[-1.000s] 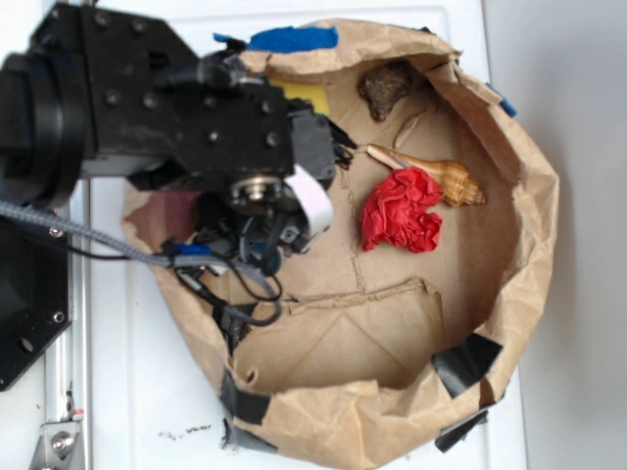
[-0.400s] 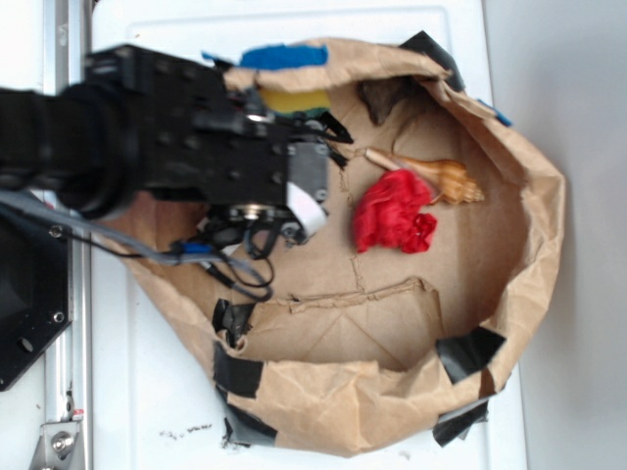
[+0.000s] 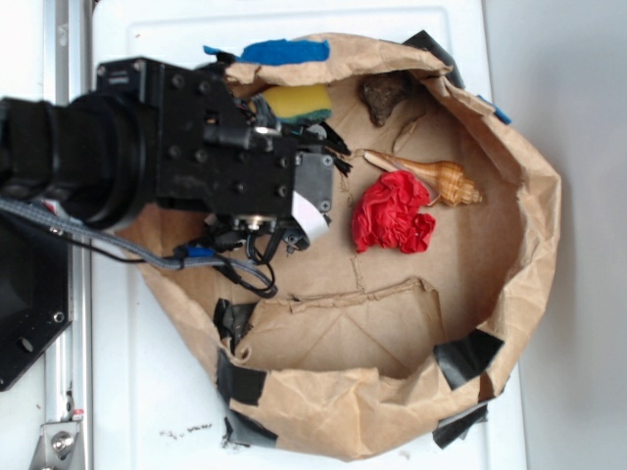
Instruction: Grab the plastic pickle.
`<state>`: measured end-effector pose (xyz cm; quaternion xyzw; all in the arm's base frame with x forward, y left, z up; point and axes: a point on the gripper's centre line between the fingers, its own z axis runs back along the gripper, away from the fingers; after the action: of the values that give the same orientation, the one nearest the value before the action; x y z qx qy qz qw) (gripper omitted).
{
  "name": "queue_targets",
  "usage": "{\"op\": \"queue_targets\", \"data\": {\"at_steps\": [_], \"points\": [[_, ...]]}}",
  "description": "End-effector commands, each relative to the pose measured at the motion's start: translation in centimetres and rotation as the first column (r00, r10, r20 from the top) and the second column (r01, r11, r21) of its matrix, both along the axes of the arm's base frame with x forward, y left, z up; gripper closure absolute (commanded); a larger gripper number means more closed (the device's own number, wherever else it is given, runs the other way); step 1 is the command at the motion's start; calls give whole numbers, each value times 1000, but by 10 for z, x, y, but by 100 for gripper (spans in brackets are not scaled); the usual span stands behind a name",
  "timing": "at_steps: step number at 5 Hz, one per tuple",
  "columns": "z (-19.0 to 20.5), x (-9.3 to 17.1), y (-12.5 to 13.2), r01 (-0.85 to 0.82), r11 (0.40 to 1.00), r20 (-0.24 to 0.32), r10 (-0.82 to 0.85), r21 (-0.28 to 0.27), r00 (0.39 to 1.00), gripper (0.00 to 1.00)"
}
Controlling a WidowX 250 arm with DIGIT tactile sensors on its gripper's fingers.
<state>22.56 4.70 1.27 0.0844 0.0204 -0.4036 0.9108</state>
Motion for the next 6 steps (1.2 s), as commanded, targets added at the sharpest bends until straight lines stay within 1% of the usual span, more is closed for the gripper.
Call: {"op": "queue_targets", "data": {"at_steps": [1,2,3,4,5,6], "points": [[40,-9,-6,-28,993,36,32,-112,999,100],[89,6,-11,-176,975,100,191,-137,977,100],[139,22,-15,-353,916,66,371,-192,926,100],[160,30,-19,-448,876,37,461,-182,887,100],[167,31,-17,-528,828,72,548,-187,833,100],[171,31,-16,-548,806,46,570,-226,820,100]]}}
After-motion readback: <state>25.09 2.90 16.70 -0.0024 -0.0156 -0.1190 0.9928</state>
